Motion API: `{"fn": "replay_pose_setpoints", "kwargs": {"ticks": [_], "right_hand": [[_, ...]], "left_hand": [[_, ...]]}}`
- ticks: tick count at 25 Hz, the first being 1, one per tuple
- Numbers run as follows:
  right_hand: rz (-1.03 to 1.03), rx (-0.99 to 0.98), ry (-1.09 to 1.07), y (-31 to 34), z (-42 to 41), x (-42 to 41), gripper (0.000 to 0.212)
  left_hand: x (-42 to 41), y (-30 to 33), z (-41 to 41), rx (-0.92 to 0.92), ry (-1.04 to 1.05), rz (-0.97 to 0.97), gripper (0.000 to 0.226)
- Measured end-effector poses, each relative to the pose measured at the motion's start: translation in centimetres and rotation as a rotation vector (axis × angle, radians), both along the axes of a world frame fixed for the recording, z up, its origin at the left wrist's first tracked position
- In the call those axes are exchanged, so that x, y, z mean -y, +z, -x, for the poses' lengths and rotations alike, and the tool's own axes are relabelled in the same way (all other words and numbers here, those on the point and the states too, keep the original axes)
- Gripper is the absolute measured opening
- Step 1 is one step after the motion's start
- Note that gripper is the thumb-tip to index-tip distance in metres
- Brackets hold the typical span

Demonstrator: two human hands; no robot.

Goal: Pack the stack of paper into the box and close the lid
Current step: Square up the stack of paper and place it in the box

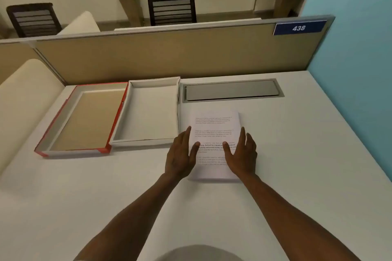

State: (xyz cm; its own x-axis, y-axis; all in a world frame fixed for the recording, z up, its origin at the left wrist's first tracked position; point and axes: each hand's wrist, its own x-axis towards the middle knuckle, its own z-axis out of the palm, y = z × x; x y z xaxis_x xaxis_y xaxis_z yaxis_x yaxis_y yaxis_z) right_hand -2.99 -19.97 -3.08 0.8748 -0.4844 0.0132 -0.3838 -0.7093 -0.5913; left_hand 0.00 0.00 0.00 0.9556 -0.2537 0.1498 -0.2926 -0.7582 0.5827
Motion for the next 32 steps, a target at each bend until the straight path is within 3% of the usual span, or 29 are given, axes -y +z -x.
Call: {"fn": "replay_pose_setpoints", "kwargs": {"ticks": [6,11,14,19,25,29,32], "right_hand": [[0.043,-0.117,-0.010,-2.3,-0.2,-0.4,0.084],[0.146,-0.052,-0.013,-3.3,-0.2,-0.6,0.083],[0.181,-0.051,-0.014,-3.7,-0.3,-0.8,0.082],[0.210,-0.050,-0.013,-3.9,-0.4,-0.8,0.082],[0.222,-0.038,-0.023,-4.1,-0.5,-0.7,0.082],[0.215,-0.042,-0.026,-4.1,-0.5,-0.7,0.083],[0.216,-0.055,-0.021,-4.1,-0.5,-0.6,0.083]], "left_hand": [[2.3,-2.8,-0.5,-0.410,0.319,0.204,0.069],[4.3,-2.6,-3.0,-0.646,0.566,0.501,0.070],[4.5,-2.3,-4.5,-0.711,0.647,0.574,0.073],[4.0,-2.0,-6.6,-0.824,0.667,0.563,0.068],[4.2,-1.8,-8.1,-0.804,0.563,0.436,0.027],[4.0,-1.6,-7.3,-0.770,0.495,0.329,0.038],[3.5,-1.5,-6.7,-0.722,0.438,0.355,0.047]]}}
